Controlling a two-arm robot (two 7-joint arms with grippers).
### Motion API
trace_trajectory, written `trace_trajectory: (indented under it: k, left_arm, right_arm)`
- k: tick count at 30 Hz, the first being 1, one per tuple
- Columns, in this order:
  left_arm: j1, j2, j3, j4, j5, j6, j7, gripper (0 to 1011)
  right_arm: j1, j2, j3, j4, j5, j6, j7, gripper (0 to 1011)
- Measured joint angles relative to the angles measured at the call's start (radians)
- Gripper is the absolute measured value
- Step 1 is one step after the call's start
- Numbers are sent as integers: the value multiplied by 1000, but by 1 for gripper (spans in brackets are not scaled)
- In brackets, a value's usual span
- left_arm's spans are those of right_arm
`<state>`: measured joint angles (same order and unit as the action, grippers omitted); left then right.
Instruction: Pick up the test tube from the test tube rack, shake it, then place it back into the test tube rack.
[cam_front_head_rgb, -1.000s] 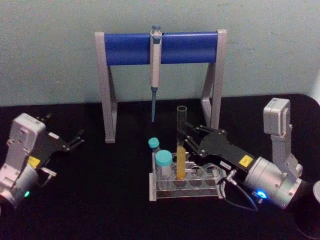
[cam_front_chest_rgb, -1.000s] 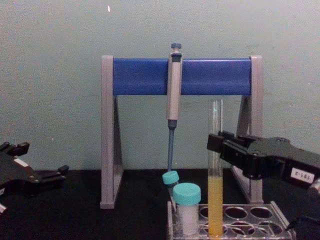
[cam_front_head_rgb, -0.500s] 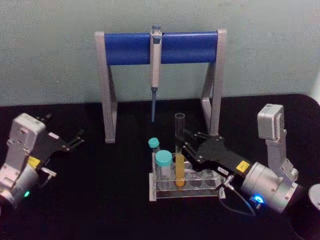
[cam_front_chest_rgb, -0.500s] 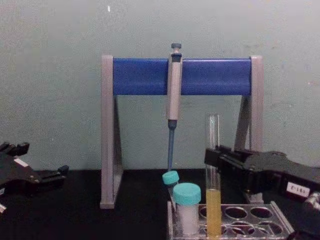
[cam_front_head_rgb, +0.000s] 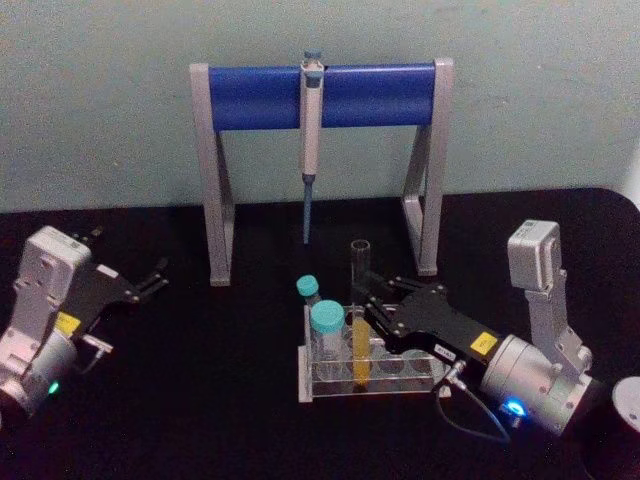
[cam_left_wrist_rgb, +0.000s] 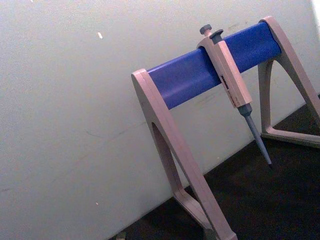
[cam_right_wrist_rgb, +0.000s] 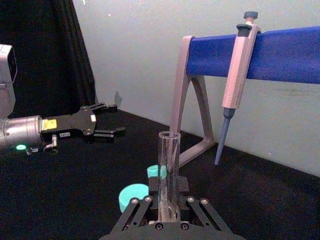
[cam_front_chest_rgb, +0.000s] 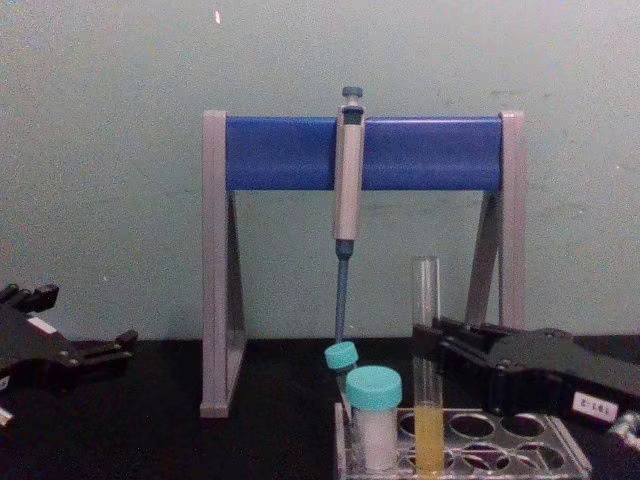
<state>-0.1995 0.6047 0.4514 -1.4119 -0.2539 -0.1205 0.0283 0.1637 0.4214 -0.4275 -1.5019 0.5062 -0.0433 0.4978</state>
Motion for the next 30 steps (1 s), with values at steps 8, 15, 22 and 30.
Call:
trace_trajectory:
  k: [8, 15, 22, 30]
  left_arm:
    - [0, 0, 0, 0, 0, 0, 0, 1001]
    - [0, 0, 0, 0, 0, 0, 0, 1001]
    - [0, 0, 0, 0, 0, 0, 0, 1001]
    - [0, 0, 0, 0, 0, 0, 0, 1001]
  right_arm:
    - [-3, -4, -1, 6, -3, 4, 0, 226]
    - [-3, -4, -3, 7, -9, 5, -3, 226]
    - [-3, -4, -3, 7, -9, 5, -3, 226]
    - [-3, -4, -3, 7, -7, 5, -3, 381]
